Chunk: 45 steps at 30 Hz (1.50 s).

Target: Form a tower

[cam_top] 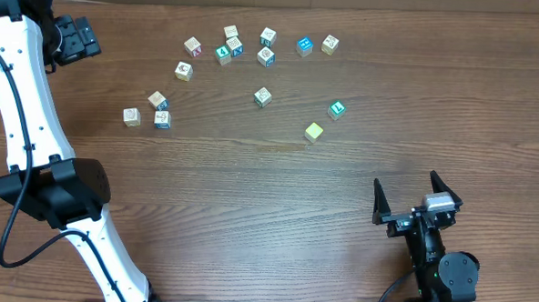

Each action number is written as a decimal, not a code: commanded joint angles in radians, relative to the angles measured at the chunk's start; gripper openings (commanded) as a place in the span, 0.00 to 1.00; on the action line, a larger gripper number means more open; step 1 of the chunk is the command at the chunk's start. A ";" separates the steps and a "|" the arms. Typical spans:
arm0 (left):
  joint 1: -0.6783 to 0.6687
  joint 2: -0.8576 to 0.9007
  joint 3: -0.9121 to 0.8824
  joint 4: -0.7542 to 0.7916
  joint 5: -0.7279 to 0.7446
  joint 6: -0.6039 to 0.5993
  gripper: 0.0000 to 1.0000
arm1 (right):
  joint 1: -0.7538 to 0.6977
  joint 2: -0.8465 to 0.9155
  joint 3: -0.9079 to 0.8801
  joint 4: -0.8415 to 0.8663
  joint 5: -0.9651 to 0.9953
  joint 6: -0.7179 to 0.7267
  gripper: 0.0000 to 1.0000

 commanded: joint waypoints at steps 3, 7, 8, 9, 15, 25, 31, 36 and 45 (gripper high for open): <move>-0.002 -0.005 0.013 0.002 -0.010 -0.013 1.00 | -0.004 -0.006 -0.011 0.006 -0.002 -0.004 1.00; -0.002 -0.006 0.013 0.002 -0.010 -0.013 0.99 | -0.004 -0.006 -0.011 0.006 -0.002 -0.004 1.00; -0.002 -0.006 0.013 0.002 -0.010 -0.013 0.99 | -0.004 -0.006 -0.011 0.006 0.001 -0.004 1.00; -0.002 -0.005 0.013 0.002 -0.010 -0.013 0.99 | -0.004 -0.006 -0.011 0.006 0.011 -0.004 1.00; -0.002 -0.006 0.013 0.002 -0.010 -0.013 1.00 | -0.004 -0.006 -0.011 0.044 0.010 -0.003 1.00; -0.002 -0.005 0.013 0.002 -0.010 -0.013 0.99 | -0.004 -0.006 -0.006 0.011 -0.082 0.192 1.00; -0.002 -0.006 0.013 0.002 -0.010 -0.013 1.00 | -0.004 -0.006 0.076 -0.027 -0.080 0.282 1.00; -0.002 -0.006 0.013 0.002 -0.010 -0.013 0.99 | -0.004 0.030 0.250 -0.114 -0.097 0.421 1.00; -0.002 -0.006 0.013 0.002 -0.010 -0.013 0.99 | -0.004 0.338 0.703 -0.334 -0.161 0.370 1.00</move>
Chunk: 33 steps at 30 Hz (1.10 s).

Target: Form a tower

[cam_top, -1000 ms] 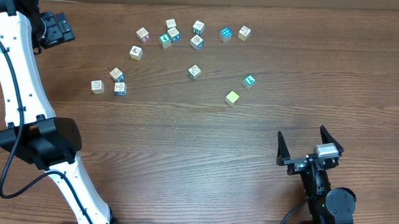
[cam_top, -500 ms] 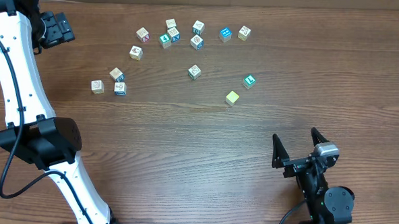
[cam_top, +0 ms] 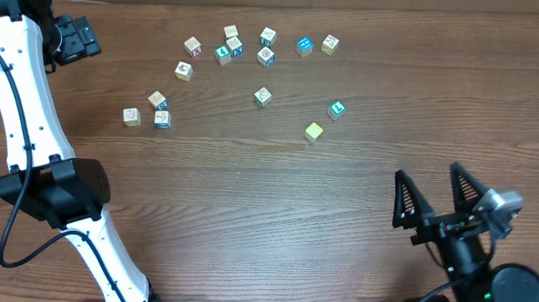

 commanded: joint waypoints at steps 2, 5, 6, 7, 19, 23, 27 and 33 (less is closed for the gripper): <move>-0.002 -0.006 0.013 0.002 -0.010 -0.010 1.00 | -0.004 0.207 0.229 -0.072 -0.078 -0.032 1.00; -0.002 -0.006 0.013 0.002 -0.010 -0.010 1.00 | -0.004 0.354 0.380 -0.153 -0.124 -0.032 1.00; -0.002 -0.005 0.013 0.002 -0.010 -0.010 1.00 | -0.004 0.409 0.435 -0.191 -0.136 -0.032 1.00; -0.002 -0.006 0.013 0.002 -0.010 -0.010 0.99 | -0.004 0.460 0.485 -0.227 -0.146 -0.032 1.00; -0.002 -0.006 0.013 0.002 -0.010 -0.010 1.00 | -0.001 1.087 1.003 -0.685 -0.343 -0.119 1.00; -0.002 -0.006 0.013 0.002 -0.010 -0.010 1.00 | 0.020 1.235 1.176 -0.743 -0.381 -0.163 1.00; -0.002 -0.006 0.013 0.002 -0.010 -0.010 1.00 | 0.082 1.402 1.388 -0.806 -0.380 -0.168 1.00; -0.002 -0.006 0.013 0.002 -0.010 -0.010 0.99 | 0.193 1.600 1.571 -0.850 -0.303 -0.227 1.00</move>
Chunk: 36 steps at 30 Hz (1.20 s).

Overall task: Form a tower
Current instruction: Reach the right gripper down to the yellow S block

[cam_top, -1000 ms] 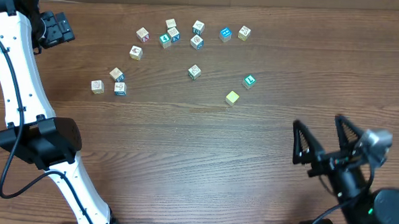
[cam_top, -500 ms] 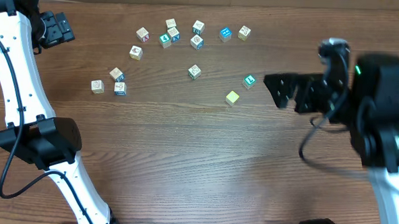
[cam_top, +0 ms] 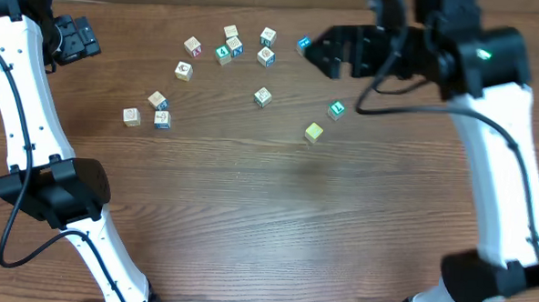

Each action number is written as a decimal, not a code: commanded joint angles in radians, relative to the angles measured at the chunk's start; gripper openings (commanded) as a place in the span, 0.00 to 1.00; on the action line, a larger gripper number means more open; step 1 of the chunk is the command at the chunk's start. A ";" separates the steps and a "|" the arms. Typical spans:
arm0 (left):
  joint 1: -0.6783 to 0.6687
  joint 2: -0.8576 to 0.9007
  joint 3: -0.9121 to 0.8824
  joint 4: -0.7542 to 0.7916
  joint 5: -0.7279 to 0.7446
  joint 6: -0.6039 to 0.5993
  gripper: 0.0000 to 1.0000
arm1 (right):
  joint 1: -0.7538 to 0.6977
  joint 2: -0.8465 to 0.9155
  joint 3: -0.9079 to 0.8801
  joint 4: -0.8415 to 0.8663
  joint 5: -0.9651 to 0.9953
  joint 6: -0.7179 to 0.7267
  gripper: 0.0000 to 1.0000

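Note:
Several small cubes lie scattered over the far half of the table. A yellow-green cube and a teal cube lie nearest the middle, and a pale cube lies left of them. A cluster spreads around a blue-faced cube. My right arm reaches in high from the right. The dark end of my right gripper hangs over the far-right cubes and partly covers a blue cube; how its fingers stand is unclear. My left gripper sits at the far left edge, away from the cubes, state unclear.
The left arm's white links run down the left side of the table to a black joint. The right arm's white link crosses the right side. A pale wall edge bounds the table's far side.
My right arm was low at the near right edge with its fingers spread open. It now stands raised, with its dark end over the far-right cubes, hiding one pale cube. No cube has moved.
My right gripper first sat open and low at the near right edge. Then it was a little further right and closer to the camera, still open. Now the arm stretches high over the far-right cubes. The left arm and all cubes have stayed in place.

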 commanded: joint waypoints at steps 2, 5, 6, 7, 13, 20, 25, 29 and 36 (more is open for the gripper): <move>-0.002 -0.006 0.013 0.002 -0.009 -0.010 0.99 | 0.082 0.108 0.054 0.016 0.068 -0.088 1.00; -0.002 -0.006 0.013 0.002 -0.009 -0.010 1.00 | 0.131 0.171 0.053 0.100 0.145 -0.149 1.00; -0.002 -0.005 0.013 0.002 -0.009 -0.010 1.00 | 0.137 0.182 0.053 0.135 0.159 -0.149 1.00; -0.002 -0.006 0.013 0.002 -0.009 -0.010 1.00 | 0.141 0.193 0.053 0.162 0.154 -0.144 1.00; -0.002 -0.006 0.013 0.002 -0.009 -0.009 1.00 | 0.158 0.272 0.053 0.344 0.071 -0.081 0.74; -0.002 -0.005 0.013 0.002 -0.009 -0.010 1.00 | 0.208 0.354 0.053 0.391 0.257 -0.062 0.64; -0.002 -0.006 0.013 0.002 -0.009 -0.010 1.00 | 0.239 0.407 0.049 0.320 0.355 -0.020 0.61; -0.002 -0.005 0.013 0.002 -0.009 -0.010 0.99 | 0.241 0.447 0.046 0.178 0.456 0.087 0.62; -0.002 -0.006 0.013 0.002 -0.009 -0.010 0.99 | 0.165 0.488 0.035 -0.100 0.529 0.223 0.60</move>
